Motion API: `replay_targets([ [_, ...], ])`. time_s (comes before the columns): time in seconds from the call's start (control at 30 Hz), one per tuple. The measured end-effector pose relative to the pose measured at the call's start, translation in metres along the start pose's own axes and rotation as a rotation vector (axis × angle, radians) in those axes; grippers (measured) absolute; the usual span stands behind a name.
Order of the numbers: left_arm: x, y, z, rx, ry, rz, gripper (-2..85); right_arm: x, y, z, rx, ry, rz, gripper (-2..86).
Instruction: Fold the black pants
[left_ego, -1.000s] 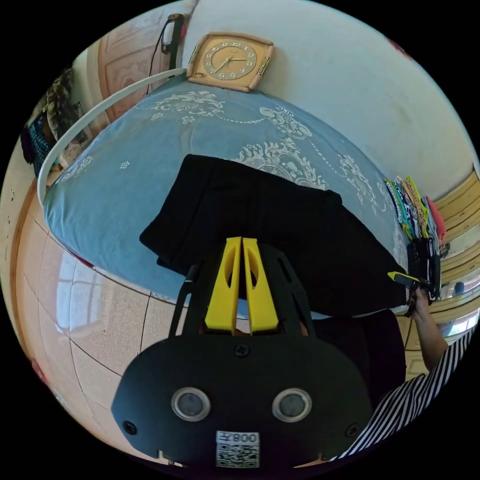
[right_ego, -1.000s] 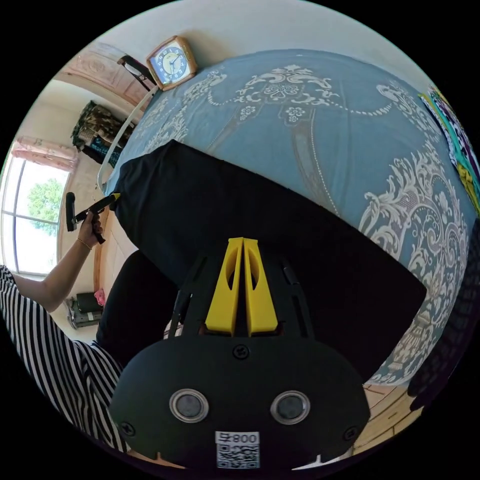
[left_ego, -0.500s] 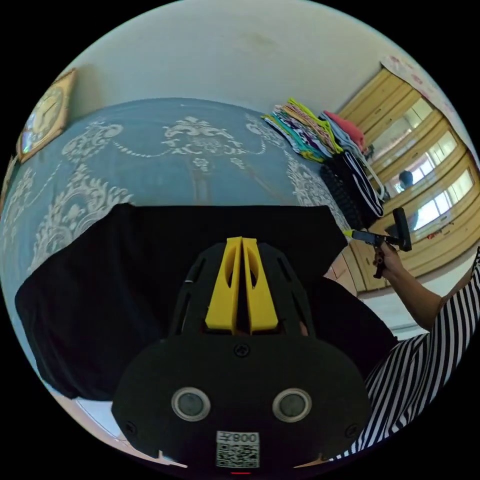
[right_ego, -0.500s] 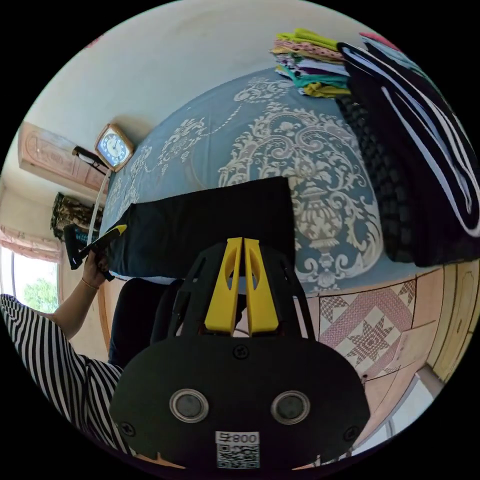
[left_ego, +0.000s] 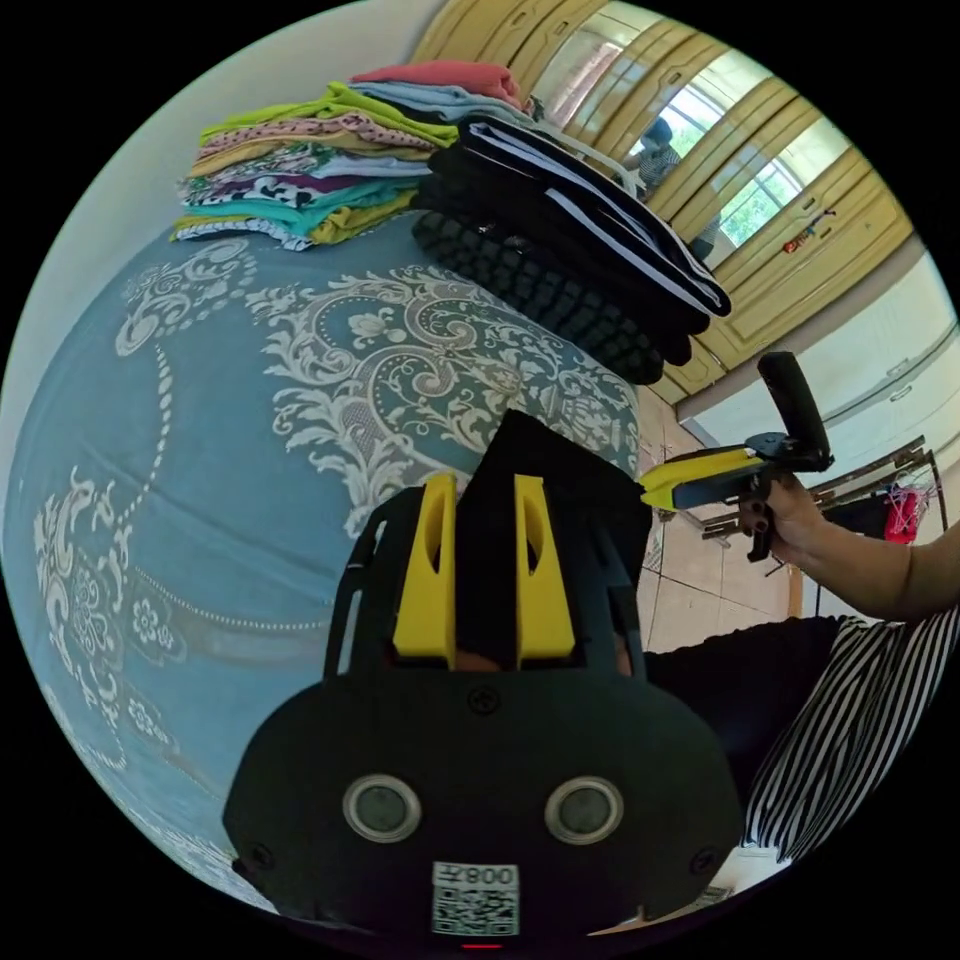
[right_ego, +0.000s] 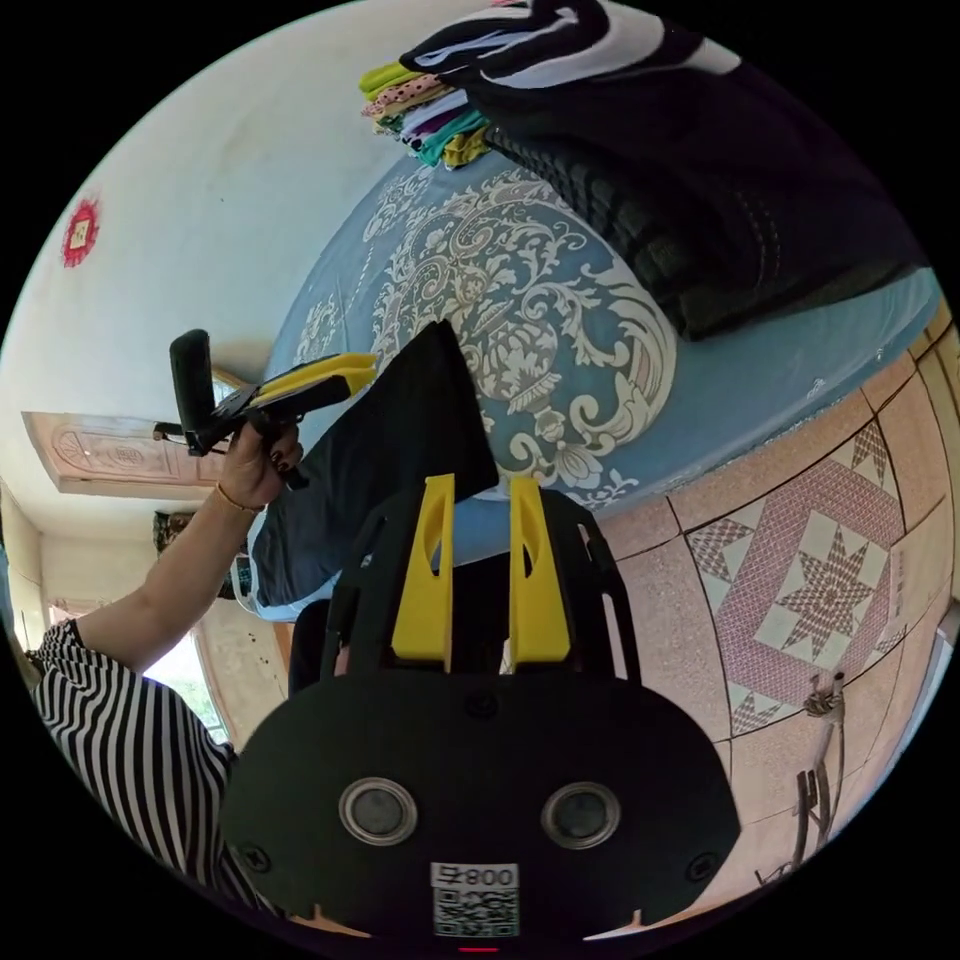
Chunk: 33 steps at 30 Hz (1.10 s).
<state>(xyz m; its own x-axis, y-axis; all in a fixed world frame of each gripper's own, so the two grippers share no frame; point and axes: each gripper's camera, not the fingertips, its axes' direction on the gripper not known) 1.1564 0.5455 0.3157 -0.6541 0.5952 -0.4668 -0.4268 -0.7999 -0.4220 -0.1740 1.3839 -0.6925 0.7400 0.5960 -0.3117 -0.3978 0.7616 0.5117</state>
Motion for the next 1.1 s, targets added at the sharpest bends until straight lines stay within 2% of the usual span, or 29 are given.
replay_targets([
  [0.1, -0.001, -0.037, 0.032, -0.062, -0.011, 0.030, 8.8, 0.012, 0.004, -0.009, 0.009, -0.030, 0.017, 8.8],
  [0.27, -0.001, -0.074, 0.058, -0.070, -0.060, 0.096, 7.7, 0.022, 0.008, -0.018, 0.011, -0.006, 0.023, 8.1],
  [0.63, -0.022, -0.116, 0.088, -0.104, -0.002, 0.100, 2.4, 0.039, 0.017, -0.026, 0.006, -0.008, 0.013, 3.9],
  [0.87, -0.047, -0.107, 0.076, -0.015, 0.065, 0.053, 1.1, 0.043, 0.026, -0.025, 0.009, -0.074, 0.011, 1.6],
  [1.1, -0.072, -0.074, 0.041, 0.106, 0.123, 0.028, 1.0, 0.026, 0.037, -0.030, 0.041, -0.200, -0.092, 1.0],
])
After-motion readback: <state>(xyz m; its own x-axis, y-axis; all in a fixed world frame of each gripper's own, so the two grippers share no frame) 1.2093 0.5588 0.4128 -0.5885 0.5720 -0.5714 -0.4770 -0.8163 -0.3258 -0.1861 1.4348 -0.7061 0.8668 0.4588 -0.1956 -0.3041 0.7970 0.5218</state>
